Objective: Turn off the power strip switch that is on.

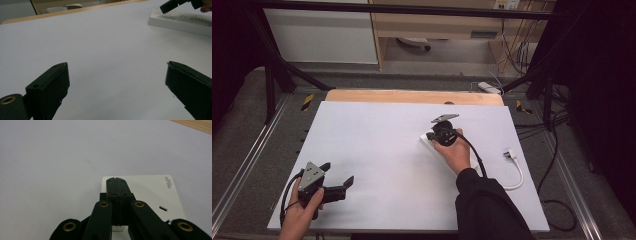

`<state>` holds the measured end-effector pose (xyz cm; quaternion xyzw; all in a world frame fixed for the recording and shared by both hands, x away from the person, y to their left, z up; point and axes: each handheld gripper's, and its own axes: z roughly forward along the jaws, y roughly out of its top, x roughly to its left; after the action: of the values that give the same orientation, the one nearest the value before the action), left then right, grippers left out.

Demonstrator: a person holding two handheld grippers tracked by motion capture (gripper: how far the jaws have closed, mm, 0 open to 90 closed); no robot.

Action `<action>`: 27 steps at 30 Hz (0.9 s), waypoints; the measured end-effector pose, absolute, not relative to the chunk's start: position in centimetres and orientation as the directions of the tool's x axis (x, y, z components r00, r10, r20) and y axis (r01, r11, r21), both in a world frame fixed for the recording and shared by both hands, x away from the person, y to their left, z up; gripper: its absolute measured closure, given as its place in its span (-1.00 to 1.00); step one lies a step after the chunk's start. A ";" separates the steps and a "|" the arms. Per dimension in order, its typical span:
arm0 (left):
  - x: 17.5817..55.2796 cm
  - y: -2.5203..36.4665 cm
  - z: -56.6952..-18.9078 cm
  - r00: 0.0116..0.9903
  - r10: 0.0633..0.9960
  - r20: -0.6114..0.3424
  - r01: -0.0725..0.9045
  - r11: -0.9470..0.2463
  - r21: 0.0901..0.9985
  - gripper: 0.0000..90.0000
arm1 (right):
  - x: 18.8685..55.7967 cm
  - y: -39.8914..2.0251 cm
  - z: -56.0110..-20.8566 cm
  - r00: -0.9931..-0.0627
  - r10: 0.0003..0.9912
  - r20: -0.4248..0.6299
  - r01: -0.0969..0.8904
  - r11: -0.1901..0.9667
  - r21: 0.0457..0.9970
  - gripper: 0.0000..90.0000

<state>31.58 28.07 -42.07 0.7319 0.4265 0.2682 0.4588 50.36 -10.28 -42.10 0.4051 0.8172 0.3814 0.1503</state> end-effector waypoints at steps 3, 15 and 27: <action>31.6 28.1 -42.1 0.492 0.871 0.001 0.378 -0.214 0.901 -0.88 | 50.3 -10.5 -42.1 -0.626 0.777 0.065 0.540 0.372 0.755 1.00; 31.5 28.2 -42.0 0.489 0.873 0.001 0.372 -0.210 0.904 -0.88 | 49.8 -11.0 -41.5 -0.611 0.787 0.082 0.527 0.328 0.784 1.00; 31.5 28.3 -42.0 0.484 0.875 0.000 0.373 -0.206 0.905 -0.88 | 49.1 -11.6 -40.0 -0.601 0.794 0.087 0.492 0.282 0.824 0.79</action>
<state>31.52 28.32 -41.95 0.7275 0.4288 0.2718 0.4616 49.07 -11.63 -40.02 0.4114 0.7816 0.4355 0.1737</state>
